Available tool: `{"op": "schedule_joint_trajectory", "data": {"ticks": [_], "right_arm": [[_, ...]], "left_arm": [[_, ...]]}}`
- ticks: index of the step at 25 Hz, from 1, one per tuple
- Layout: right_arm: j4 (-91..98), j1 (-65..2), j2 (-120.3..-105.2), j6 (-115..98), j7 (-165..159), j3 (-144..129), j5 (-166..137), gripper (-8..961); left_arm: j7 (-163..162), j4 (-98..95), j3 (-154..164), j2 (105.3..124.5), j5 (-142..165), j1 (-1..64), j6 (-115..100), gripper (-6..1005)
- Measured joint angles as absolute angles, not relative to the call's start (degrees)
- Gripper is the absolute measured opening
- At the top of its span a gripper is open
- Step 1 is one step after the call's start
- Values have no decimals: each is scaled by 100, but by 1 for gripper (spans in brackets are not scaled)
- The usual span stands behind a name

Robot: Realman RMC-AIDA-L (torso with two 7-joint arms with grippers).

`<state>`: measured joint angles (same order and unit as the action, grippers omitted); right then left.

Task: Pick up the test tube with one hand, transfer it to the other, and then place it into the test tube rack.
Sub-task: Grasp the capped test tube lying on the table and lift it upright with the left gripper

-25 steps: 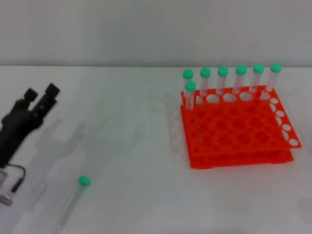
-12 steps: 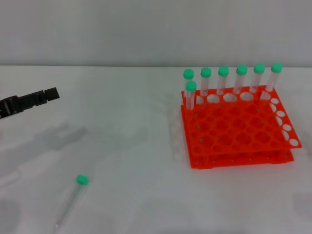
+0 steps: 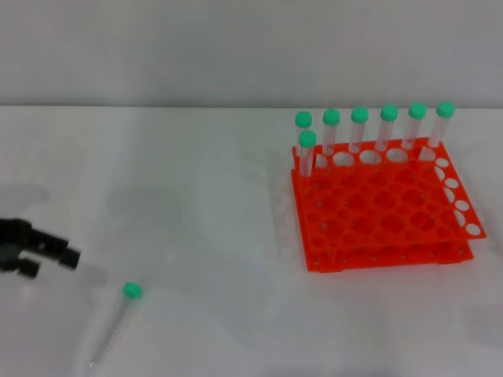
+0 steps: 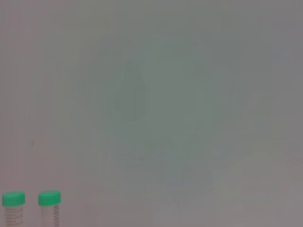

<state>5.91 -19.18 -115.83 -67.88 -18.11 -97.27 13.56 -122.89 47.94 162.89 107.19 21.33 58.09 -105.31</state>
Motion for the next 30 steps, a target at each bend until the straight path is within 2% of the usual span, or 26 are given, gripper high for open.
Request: {"op": "schedule_joint_trajectory", "data": {"ticks": [14,22,30], "right_arm": [[674,-2170,-11605,-6398,-1588,-9756,1344,869],[677,-2171,-11611,-6389,-1568,-9756,1376,869],[677,-2174,-11620,-6381,-1571,-9743,1386,868]], "left_arm": [[-13829,4065,16316,11115,4649,6916,-10060,879],[-14383,3118,16322,11193,5060,7056,-9527,877],[-14634,2929,16322,11396,5528,7143,-9342,869]]}}
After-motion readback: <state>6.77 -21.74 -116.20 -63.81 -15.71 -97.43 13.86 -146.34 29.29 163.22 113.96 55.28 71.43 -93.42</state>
